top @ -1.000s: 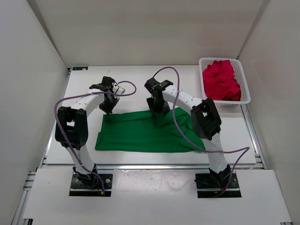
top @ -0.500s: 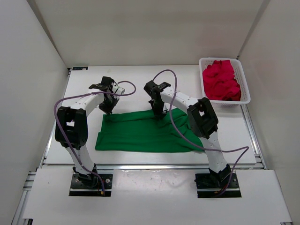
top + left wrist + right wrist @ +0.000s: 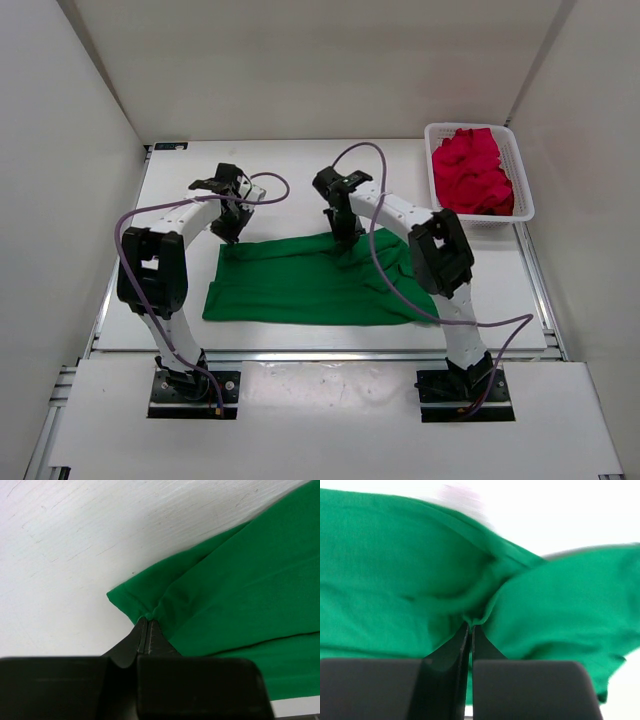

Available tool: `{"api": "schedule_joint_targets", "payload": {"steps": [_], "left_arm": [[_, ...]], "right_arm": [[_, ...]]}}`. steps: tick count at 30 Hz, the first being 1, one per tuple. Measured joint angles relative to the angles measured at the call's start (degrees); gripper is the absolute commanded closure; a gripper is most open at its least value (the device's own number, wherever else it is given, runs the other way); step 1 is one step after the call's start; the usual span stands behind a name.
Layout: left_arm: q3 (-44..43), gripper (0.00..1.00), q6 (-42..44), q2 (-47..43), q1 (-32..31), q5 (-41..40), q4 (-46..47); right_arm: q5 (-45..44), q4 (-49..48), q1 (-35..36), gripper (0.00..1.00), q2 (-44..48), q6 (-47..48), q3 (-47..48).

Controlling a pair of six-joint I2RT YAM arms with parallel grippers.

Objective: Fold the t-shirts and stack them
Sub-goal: Fold the other side of the tshirt into a rectangle

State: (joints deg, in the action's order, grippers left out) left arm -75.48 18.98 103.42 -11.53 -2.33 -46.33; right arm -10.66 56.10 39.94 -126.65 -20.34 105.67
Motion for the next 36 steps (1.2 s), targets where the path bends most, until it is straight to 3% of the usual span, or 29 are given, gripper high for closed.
{"api": "schedule_joint_targets", "payload": {"steps": [4, 11, 19, 25, 30, 36], "left_arm": [[-0.81, 1.0, 0.48, 0.0, 0.39, -0.39, -0.39], [-4.61, 1.0, 3.82, -1.36, 0.24, -2.25, 0.76], [7.8, 1.0, 12.76, -12.31, -4.07, -8.63, 3.93], [14.69, 1.0, 17.14, -15.93, -4.83, -10.93, 6.05], [13.73, 1.0, 17.22, -13.64, -5.16, -13.07, 7.69], [-0.2, 1.0, 11.87, -4.11, -3.45, -15.58, 11.23]], "right_arm": [[0.02, 1.09, -3.08, 1.0, 7.04, 0.39, -1.7], [1.73, 1.05, -15.82, 1.0, 25.55, 0.52, -10.71], [7.06, 3.54, -19.02, 1.0, 41.55, -1.38, -32.61], [11.43, 3.72, -20.92, 1.0, 47.67, -3.1, -40.54], [14.05, 2.34, -22.4, 1.0, 42.51, -2.75, -35.23], [11.76, -0.74, -25.44, 1.0, 25.68, -0.83, -8.39]]}}
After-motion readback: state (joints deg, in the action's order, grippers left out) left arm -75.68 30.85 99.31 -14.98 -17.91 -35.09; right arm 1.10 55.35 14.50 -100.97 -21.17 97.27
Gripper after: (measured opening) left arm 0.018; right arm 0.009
